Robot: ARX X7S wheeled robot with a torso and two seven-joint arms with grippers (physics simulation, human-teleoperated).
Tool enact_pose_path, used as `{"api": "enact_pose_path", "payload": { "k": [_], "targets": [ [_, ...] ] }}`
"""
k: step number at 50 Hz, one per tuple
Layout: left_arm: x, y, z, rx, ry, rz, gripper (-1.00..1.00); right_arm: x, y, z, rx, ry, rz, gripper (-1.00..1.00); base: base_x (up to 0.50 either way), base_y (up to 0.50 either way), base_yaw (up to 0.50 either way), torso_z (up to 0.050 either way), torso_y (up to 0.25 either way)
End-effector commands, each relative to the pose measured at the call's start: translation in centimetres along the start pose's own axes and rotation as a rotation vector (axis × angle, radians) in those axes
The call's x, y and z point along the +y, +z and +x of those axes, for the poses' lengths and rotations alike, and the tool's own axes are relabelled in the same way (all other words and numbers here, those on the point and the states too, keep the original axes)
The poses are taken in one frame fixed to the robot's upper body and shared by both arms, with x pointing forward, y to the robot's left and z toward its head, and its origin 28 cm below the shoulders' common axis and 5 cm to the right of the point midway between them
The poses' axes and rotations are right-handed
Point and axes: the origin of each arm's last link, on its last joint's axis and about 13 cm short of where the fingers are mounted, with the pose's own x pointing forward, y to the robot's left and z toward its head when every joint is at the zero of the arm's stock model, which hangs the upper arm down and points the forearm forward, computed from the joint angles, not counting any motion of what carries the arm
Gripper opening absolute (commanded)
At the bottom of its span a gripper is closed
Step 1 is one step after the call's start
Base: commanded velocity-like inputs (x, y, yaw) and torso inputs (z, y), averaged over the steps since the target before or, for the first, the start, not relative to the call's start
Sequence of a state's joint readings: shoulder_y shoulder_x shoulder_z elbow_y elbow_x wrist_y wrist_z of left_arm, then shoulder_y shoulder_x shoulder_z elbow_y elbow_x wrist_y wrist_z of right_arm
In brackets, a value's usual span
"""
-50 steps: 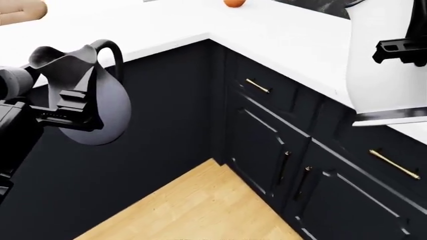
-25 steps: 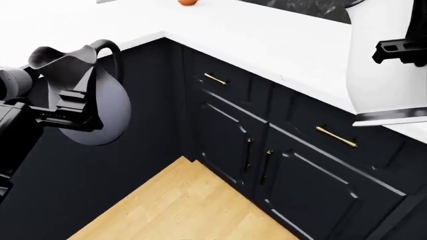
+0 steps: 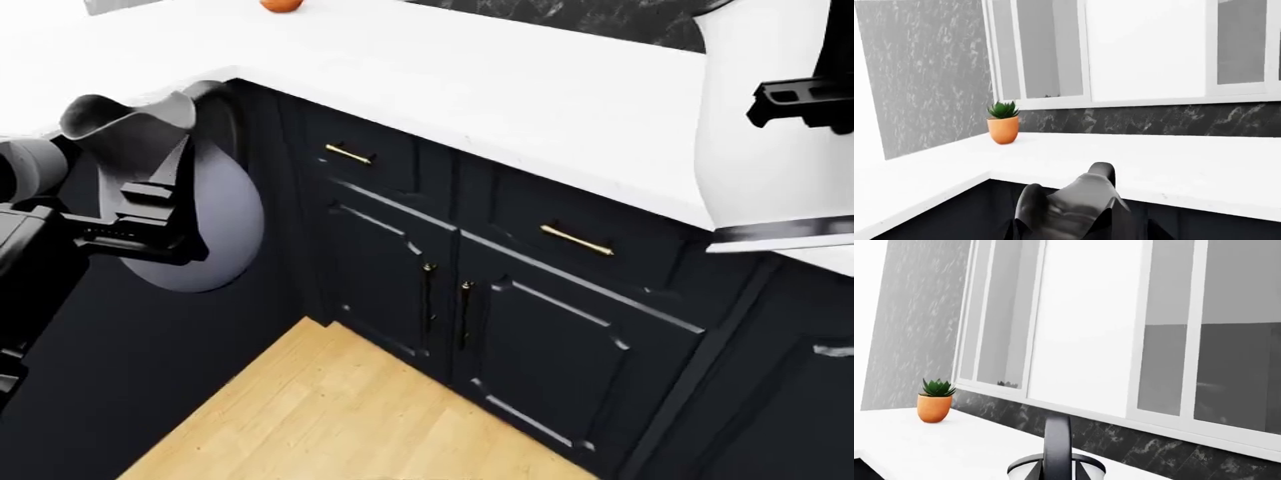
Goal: Pick the pitcher and pitcher and place them in the sink. Then turn on the water.
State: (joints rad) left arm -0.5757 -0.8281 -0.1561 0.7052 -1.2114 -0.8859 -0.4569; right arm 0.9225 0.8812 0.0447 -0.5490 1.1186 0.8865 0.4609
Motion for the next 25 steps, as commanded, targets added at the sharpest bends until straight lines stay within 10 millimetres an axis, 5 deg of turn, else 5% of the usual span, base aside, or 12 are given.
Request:
{"api": "enact_pose_path", "payload": {
  "k": [1, 25],
  "targets": [
    [0.41, 1.16, 0.03, -0.076, 0.047, 0.005, -1.0, -0.51, 0.91, 0.04, -0.058, -0.045, -0.015, -1.0, -0.05, 0.08, -0.5, 0.01, 0.0],
    [0.41, 1.15, 0.04, -0.077, 0.042, 0.002, -1.0, -0.46, 0.87, 0.05, -0.059, -0.043, -0.012, -1.0, -0.04, 0.08, -0.5, 0.001, 0.003]
  ]
}}
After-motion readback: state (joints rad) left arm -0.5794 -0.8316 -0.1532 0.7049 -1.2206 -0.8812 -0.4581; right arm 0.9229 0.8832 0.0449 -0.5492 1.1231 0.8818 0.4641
